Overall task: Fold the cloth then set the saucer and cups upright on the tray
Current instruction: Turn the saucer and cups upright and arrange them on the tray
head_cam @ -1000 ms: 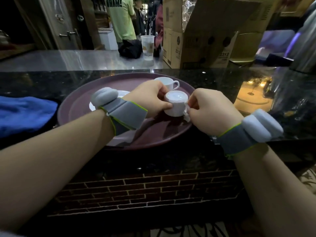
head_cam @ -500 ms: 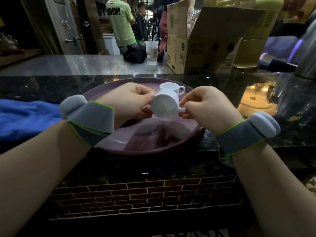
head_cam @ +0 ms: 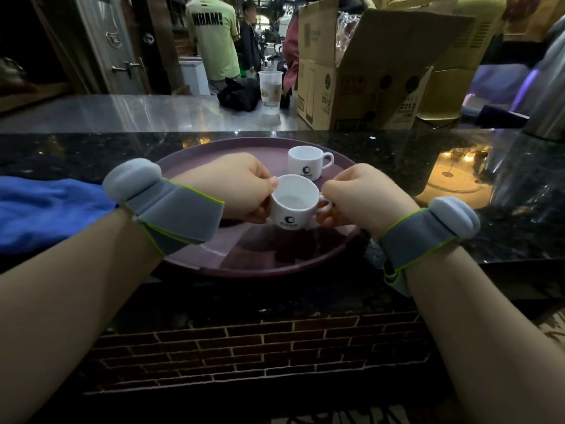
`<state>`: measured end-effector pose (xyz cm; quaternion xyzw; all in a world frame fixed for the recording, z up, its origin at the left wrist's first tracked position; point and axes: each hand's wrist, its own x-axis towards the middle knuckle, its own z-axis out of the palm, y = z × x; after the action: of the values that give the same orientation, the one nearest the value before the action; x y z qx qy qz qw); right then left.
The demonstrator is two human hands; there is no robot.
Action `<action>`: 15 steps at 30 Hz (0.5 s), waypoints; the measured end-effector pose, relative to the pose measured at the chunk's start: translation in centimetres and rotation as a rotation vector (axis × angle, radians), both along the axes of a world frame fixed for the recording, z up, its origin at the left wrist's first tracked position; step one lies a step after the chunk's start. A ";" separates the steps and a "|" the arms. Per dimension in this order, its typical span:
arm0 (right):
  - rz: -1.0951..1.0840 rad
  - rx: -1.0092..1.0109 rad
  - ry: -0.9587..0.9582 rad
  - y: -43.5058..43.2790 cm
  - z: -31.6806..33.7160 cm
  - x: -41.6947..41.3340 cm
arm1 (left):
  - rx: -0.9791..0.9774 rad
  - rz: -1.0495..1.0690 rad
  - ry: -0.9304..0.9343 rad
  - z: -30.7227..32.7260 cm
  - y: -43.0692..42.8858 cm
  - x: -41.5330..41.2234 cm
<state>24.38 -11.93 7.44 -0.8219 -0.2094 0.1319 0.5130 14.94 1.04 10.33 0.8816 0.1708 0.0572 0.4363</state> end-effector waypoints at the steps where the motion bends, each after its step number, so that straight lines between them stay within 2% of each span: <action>1: 0.004 -0.040 -0.010 0.0 0.0 0.1 | 0.055 0.000 0.013 0.0 0.1 0.2; 5: -0.007 -0.181 -0.130 0.0 0.0 0.6 | 0.119 -0.010 0.070 -0.6 0.3 0.9; 8: -0.017 -0.208 -0.178 0.1 -0.1 0.8 | 0.158 0.009 0.097 -0.9 0.5 1.2; 11: -0.022 -0.247 -0.203 0.2 -0.1 0.7 | 0.074 -0.001 0.108 -0.9 0.7 1.5; 15: 0.010 -0.316 -0.268 0.1 0.5 0.7 | 0.062 -0.029 0.158 -0.2 0.6 1.6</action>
<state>25.11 -11.82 7.90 -0.9013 -0.2566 0.0551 0.3446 16.58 1.69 10.10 0.8988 0.1901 -0.0136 0.3948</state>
